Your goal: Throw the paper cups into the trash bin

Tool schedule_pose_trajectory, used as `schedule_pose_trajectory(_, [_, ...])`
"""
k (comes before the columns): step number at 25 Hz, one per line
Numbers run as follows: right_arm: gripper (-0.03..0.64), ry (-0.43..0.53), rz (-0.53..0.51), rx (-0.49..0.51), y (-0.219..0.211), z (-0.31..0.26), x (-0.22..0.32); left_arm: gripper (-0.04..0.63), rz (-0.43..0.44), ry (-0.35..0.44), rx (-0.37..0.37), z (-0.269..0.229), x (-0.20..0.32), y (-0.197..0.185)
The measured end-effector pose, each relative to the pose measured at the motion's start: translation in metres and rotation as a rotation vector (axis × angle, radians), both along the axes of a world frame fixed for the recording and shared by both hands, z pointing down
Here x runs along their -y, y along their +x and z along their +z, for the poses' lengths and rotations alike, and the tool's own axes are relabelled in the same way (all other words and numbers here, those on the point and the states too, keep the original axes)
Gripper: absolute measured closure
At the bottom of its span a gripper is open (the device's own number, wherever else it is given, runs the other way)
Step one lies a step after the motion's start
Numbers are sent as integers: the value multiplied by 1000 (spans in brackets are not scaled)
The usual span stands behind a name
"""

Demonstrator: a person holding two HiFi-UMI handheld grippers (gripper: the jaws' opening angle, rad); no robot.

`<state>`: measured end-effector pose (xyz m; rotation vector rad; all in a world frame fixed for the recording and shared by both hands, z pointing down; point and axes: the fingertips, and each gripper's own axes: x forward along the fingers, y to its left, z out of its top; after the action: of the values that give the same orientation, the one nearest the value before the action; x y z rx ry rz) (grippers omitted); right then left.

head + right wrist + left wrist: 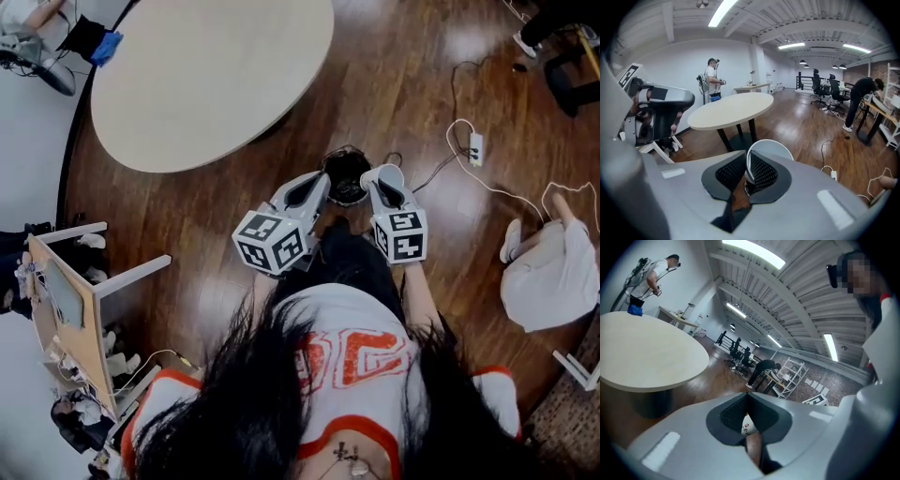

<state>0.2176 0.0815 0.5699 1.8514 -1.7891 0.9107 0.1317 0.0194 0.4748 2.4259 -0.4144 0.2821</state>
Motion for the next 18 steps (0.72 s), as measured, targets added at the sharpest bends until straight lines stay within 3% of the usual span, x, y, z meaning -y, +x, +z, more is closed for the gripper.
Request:
schedule_pose_trajectory(5, [584, -1, 102, 36, 6, 6, -17, 595, 109, 3, 26, 7, -17, 9])
schedule_pose_trajectory(13, [584, -45, 187, 92, 8, 33, -31, 595, 224, 4, 96, 63, -25, 26])
schedule_pose_trajectory(18, [584, -97, 202, 114, 6, 68, -28, 595, 268, -59, 151, 95, -40, 25])
